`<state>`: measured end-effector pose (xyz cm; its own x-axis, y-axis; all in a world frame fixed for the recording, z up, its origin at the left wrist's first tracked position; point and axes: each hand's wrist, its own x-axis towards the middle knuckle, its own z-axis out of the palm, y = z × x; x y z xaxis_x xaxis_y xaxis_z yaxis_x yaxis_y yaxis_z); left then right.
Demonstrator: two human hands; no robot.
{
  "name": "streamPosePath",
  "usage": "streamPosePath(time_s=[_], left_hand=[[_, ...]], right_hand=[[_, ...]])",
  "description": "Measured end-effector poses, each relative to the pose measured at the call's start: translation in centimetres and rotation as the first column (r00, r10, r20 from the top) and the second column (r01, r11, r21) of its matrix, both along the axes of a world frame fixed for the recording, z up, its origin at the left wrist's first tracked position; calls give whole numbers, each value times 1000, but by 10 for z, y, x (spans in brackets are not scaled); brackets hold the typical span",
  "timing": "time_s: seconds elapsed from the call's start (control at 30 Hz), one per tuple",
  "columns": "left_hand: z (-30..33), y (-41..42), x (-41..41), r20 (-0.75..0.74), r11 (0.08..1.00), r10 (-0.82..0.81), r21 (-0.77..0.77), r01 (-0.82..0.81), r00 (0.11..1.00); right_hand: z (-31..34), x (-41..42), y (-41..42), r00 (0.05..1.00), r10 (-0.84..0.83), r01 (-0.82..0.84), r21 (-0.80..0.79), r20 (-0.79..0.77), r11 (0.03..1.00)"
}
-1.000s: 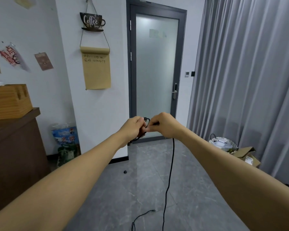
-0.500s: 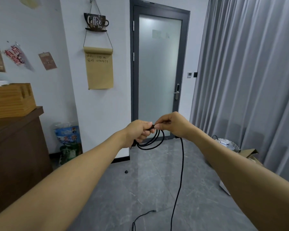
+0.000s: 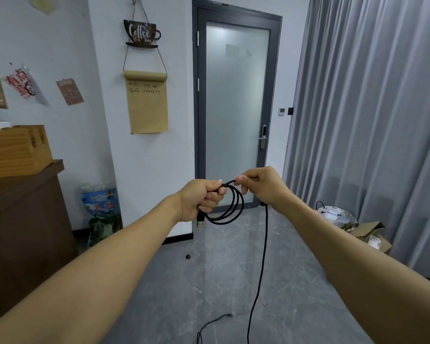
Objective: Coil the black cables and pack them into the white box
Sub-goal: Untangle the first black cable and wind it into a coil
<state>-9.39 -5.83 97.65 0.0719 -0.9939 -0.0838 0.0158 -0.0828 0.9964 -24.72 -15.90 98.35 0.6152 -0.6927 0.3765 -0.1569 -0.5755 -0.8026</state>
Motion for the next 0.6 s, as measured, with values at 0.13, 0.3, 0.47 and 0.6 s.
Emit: streamPosePath(time_s=[0.13,0.3,0.47,0.6], left_hand=[[-3,-1,3,13,997,77,9,-77,997],[-6,-5,21,-24,936,343,-71,-344,939],[-5,-2,44,-115,826,546,-94,-556,830],[-6,3,66,-200,719,670,-63,-692,714]], right_hand=[[-7,-5,-6,999,-34,36,77,-34,996],[-21,-16,-18,992,-113,117,78,-55,990],[-29,-27,-30,972,-218,223,56,-86,973],[-37,-40,-39,946,-313,317,34,-86,948]])
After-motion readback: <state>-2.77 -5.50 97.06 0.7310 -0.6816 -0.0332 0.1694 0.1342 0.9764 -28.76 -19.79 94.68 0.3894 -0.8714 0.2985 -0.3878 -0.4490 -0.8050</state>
